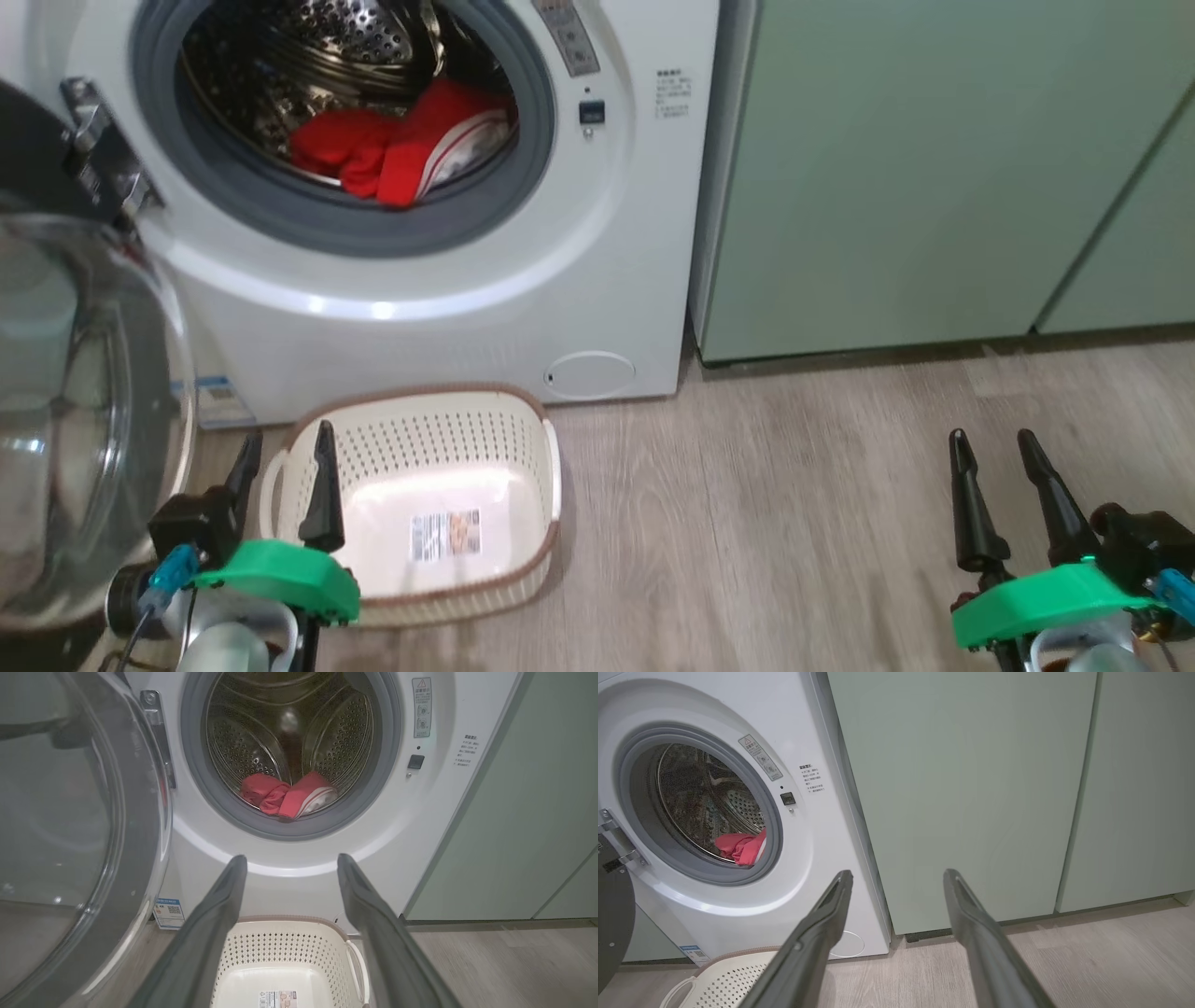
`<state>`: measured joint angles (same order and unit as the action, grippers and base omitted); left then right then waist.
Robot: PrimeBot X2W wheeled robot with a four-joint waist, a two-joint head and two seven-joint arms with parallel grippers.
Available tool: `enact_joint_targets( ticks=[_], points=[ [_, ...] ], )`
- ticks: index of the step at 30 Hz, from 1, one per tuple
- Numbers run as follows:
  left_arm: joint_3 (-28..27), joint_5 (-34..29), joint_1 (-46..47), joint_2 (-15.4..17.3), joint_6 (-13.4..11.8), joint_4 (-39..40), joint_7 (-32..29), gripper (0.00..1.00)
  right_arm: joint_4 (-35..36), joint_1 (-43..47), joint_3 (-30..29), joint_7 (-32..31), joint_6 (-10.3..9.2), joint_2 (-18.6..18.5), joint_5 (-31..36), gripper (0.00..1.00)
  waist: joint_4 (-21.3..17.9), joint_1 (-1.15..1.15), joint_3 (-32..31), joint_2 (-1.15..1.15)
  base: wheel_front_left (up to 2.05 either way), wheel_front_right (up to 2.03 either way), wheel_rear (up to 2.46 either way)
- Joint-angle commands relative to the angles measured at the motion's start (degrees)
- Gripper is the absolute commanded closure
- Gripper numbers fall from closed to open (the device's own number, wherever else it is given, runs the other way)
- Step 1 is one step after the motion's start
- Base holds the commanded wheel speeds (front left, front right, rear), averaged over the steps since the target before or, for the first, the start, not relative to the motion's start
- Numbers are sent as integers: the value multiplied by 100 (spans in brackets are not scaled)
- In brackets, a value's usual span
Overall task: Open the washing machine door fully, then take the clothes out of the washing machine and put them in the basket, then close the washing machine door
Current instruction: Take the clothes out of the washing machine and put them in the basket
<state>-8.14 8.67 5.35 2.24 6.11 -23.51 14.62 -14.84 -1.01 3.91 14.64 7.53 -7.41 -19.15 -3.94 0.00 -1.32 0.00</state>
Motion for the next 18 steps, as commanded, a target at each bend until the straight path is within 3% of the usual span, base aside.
enact_joint_targets(
  ticks=[1,10,18],
  points=[
    [-149,27,345,64,35,170,38,0,159,-167,141,36,-4,-41,-3,0,-2,0,4,0,213,-213,0],
    [-94,10,372,64,-72,220,38,0,170,-184,144,36,-4,-30,-14,0,27,0,41,0,189,-188,-1],
    [3,63,306,64,-107,226,38,0,159,-176,167,36,-4,-32,-11,0,49,0,23,0,77,-77,0]
  ],
)
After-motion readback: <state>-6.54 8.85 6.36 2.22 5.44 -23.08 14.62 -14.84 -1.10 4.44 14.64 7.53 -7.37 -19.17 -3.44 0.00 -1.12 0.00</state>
